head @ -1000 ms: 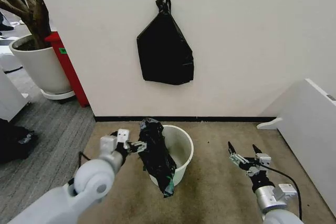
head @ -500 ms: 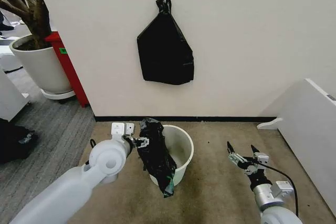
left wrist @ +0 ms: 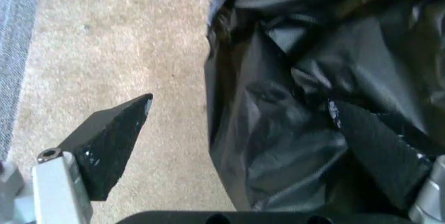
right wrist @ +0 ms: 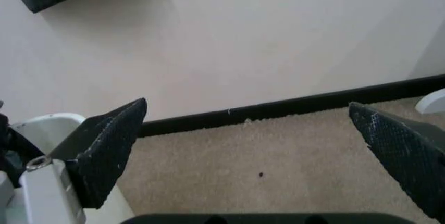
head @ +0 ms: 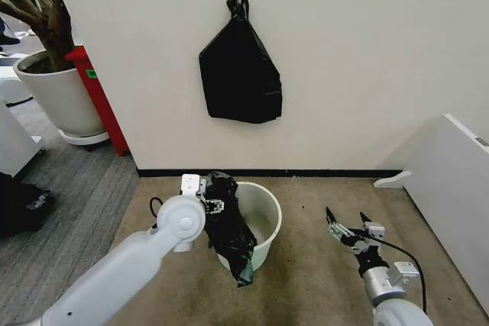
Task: Place the garbage bag over the trash bin.
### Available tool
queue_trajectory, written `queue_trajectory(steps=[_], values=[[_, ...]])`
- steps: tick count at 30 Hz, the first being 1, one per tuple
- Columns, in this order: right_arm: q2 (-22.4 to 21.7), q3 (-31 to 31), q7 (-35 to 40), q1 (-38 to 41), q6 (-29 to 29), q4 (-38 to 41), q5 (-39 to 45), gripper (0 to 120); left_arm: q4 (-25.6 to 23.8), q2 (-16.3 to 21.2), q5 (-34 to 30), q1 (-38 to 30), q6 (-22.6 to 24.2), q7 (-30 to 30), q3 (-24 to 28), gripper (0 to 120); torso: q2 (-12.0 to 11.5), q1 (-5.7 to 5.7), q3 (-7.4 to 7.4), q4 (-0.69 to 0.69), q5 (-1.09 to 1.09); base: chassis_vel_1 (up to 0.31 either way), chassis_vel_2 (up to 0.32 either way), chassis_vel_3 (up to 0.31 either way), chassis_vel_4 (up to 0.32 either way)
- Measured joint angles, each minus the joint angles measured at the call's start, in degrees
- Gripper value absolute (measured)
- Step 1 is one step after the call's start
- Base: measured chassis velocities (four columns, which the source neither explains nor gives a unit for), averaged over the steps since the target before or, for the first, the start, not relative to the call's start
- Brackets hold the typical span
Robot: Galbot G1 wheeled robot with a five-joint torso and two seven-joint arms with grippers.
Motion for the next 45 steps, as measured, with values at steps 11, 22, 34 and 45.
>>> queue_trajectory(steps=[11,22,34,45], values=[[-0.28,-0.08,0.79,0.33,-0.24,-0.46,0.2,100,1.83,-1.81,0.08,1.86,-0.08,0.11,0.28,100,0.0,0.0,0.0,0.0,0.0,0.0,0.0,0.0,0.0],[-0.35,-0.69,1.27,0.4,-0.37,-0.67,0.11,100,1.58,-3.56,0.46,2.63,-0.23,0.23,0.52,100,0.0,0.0,0.0,0.0,-0.01,0.0,0.0,0.0,0.0],[-0.03,-1.29,1.29,0.53,-0.41,-0.68,-0.1,100,-1.73,-0.22,0.03,4.53,-0.28,2.33,-2.78,100,0.0,0.0,0.0,0.01,-0.01,0.0,0.0,0.0,0.0],[-2.5,-1.85,4.67,0.4,-7.68,6.7,6.1,100,-3.61,0.86,-0.3,5.38,-0.84,2.39,-3.36,100,0.0,0.0,0.0,-0.02,-0.01,0.0,0.0,0.0,0.0]])
